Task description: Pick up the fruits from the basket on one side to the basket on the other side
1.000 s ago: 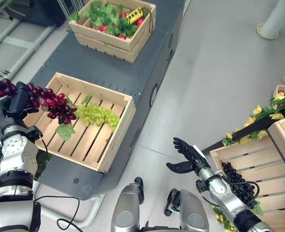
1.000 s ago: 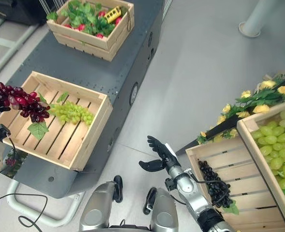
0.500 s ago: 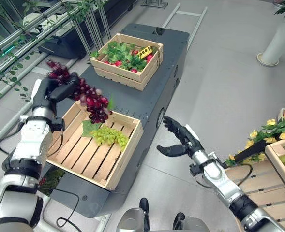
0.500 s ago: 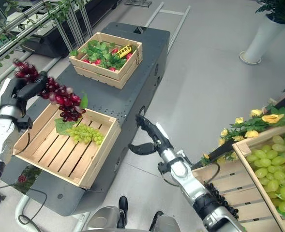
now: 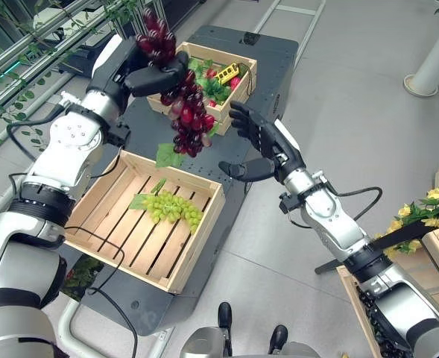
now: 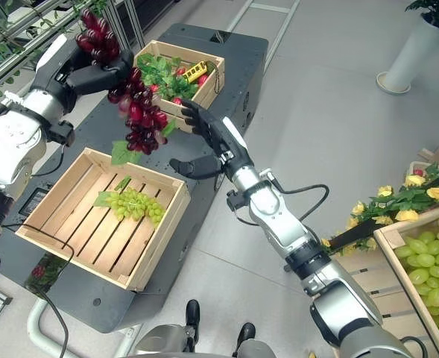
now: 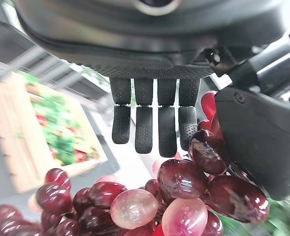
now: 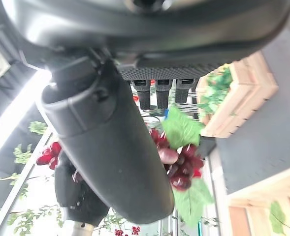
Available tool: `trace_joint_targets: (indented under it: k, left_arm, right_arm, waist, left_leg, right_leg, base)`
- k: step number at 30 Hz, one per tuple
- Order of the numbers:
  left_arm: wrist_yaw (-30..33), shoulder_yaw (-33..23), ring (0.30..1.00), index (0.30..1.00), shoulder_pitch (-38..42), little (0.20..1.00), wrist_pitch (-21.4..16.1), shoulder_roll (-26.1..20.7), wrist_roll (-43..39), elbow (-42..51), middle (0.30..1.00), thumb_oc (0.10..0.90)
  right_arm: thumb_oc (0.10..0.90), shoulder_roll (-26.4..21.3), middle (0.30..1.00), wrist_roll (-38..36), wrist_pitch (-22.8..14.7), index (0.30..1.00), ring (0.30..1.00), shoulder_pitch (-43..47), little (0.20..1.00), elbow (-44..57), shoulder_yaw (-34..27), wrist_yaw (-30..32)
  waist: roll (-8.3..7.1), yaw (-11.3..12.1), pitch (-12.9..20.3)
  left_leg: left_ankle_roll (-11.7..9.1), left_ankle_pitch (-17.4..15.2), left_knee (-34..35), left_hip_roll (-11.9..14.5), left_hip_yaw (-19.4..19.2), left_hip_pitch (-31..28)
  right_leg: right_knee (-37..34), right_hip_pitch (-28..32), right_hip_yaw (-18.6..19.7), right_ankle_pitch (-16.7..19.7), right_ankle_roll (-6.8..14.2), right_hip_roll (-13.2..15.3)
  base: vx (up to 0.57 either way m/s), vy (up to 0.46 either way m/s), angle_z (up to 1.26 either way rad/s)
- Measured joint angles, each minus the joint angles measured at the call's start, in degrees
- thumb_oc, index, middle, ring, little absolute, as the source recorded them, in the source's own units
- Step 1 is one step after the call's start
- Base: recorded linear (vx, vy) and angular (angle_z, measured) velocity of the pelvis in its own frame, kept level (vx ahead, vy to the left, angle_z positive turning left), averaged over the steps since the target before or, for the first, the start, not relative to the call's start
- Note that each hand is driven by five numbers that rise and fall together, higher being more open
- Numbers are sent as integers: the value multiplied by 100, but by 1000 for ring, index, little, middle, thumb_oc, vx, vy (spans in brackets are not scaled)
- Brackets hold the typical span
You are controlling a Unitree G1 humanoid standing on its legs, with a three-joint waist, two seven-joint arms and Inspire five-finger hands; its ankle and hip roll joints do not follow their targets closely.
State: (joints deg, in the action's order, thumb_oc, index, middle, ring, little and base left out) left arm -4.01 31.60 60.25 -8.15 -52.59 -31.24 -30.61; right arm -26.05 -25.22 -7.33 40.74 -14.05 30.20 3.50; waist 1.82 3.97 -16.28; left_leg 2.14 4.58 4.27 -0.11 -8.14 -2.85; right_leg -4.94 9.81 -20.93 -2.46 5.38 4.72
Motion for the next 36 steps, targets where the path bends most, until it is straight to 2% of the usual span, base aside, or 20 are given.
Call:
trace_joint_targets:
  k: [3, 8, 14, 23, 36]
  left_arm:
    - [1, 96, 300, 300, 120, 300, 12, 9, -106, 258, 300, 400]
    - [95, 192, 300, 300, 560, 300, 21, 225, -360, 428, 300, 400]
    - [304, 193, 300, 300, 845, 300, 24, 513, -559, 587, 300, 400]
    - [268, 339, 300, 300, 1019, 300, 45, 913, -794, 596, 300, 400]
    - [-148, 415, 300, 300, 1057, 300, 372, 890, -759, 550, 300, 400]
  right_arm:
    - [800, -9, 900, -67, 205, 900, 900, 119, 900, -23, -1, 65]
    - [800, 44, 900, -689, 497, 900, 900, 153, 900, -63, 7, 74]
    - [800, 204, 900, -929, 535, 900, 900, 247, 900, -108, 7, 231]
    - [800, 189, 900, -1197, 687, 900, 900, 778, 900, -163, 6, 407]
    - [800, 164, 900, -1619, 685, 900, 900, 835, 900, -175, 4, 648]
  waist:
    - [0, -21, 0]
    - [0, -88, 0]
    - [-1, -182, 1]
    - [0, -295, 1]
    - [0, -261, 1]
  left_leg:
    - [-3, 2, 31, 1, 7, -66]
    - [-4, 3, 31, -2, 10, -80]
    - [-7, 5, 31, -1, 6, -96]
    - [-7, 5, 31, -1, 3, -100]
    - [-7, 5, 32, -2, 6, -113]
  right_leg:
    - [-8, 49, 6, 1, 2, -3]
    - [-8, 67, 7, 1, 2, -1]
    - [-9, 73, 28, 1, 2, -3]
    - [-8, 73, 36, 2, 2, 0]
    - [-8, 87, 37, 2, 2, -1]
  base:
    - [0, -50, -1]
    - [17, -40, 1]
    - [3, -7, 0]
    - [0, 0, 0]
    - [0, 0, 0]
